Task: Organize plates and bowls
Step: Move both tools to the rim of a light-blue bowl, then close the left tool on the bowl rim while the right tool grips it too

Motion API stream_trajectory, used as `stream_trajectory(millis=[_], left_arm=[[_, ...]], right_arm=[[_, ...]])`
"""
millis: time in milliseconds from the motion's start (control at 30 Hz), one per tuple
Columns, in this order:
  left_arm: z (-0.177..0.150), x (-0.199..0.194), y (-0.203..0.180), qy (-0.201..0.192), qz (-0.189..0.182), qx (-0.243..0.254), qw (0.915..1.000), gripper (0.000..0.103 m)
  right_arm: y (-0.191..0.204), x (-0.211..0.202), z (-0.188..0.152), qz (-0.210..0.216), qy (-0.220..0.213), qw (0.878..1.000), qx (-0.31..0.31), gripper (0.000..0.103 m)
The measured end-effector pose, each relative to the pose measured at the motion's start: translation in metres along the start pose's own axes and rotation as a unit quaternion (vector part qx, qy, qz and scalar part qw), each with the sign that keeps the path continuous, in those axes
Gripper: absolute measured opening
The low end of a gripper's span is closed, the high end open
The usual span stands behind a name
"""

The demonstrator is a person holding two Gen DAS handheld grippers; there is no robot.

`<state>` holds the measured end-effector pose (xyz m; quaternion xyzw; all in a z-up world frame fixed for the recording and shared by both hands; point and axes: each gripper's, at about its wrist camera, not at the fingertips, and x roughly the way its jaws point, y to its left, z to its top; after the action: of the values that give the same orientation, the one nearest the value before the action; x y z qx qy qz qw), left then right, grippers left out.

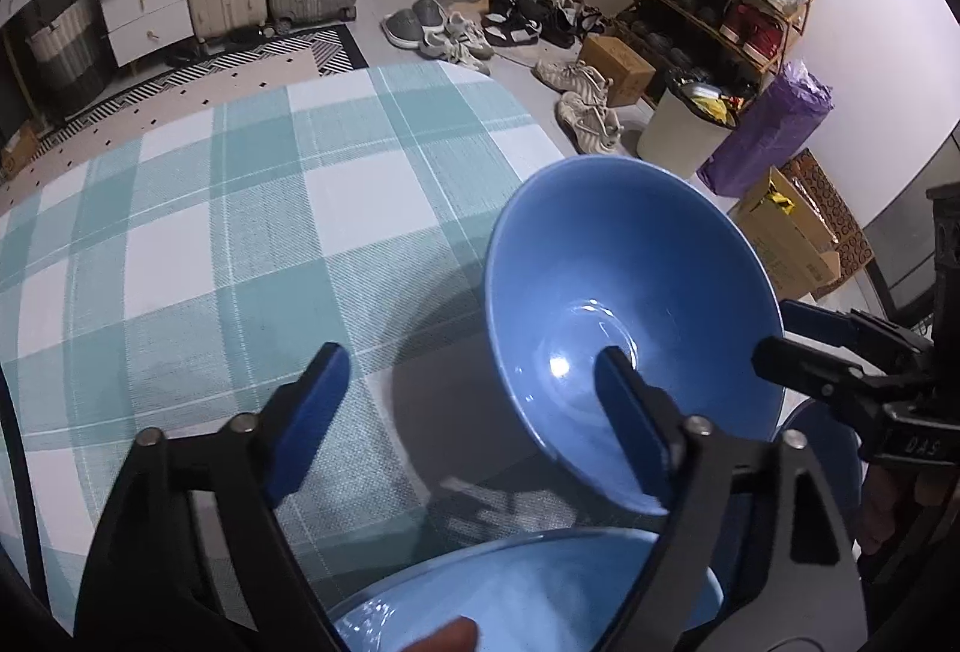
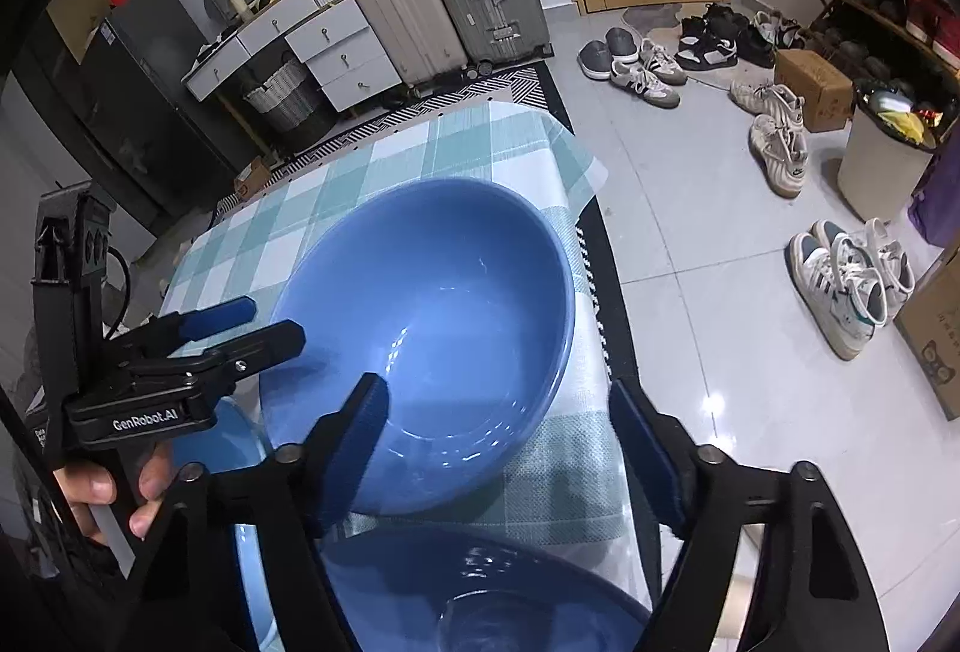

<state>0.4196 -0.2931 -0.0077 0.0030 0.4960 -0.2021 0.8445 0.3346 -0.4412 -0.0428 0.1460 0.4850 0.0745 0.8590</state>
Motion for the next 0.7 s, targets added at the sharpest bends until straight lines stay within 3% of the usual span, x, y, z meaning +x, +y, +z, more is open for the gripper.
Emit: stream_trajectory(millis=[67,133,267,400,533,700], left_arm=[[0.0,0.003,-0.002,0.001,-0.005,0.009,0.9999,0.065],[0.0,0.006,-0.004,0.003,-0.013,0.013,0.9998,0.054],[0.0,0.008,-0.01,0.001,-0.017,0.025,0.9995,0.041],[-0.002,0.009,-0.014,0.002,-0.016,0.03,0.9994,0.026],[-0.003,0.009,-0.016,0.002,-0.02,0.031,0.9993,0.015],[-0.003,0.008,-0.015,-0.001,-0.024,0.029,0.9993,0.013]], right_arm=[[0.0,0.001,0.0,0.002,0.0,1.0,0.001,0.072],[-0.002,0.003,0.0,0.003,0.002,1.0,0.002,0.063],[-0.003,0.004,0.001,-0.003,0.004,1.0,0.001,0.05],[-0.004,0.007,0.001,-0.009,0.008,1.0,0.0,0.029],[-0.005,0.01,-0.001,-0.01,0.01,1.0,-0.001,0.022],[-0.004,0.01,-0.001,-0.015,0.006,1.0,-0.003,0.02]])
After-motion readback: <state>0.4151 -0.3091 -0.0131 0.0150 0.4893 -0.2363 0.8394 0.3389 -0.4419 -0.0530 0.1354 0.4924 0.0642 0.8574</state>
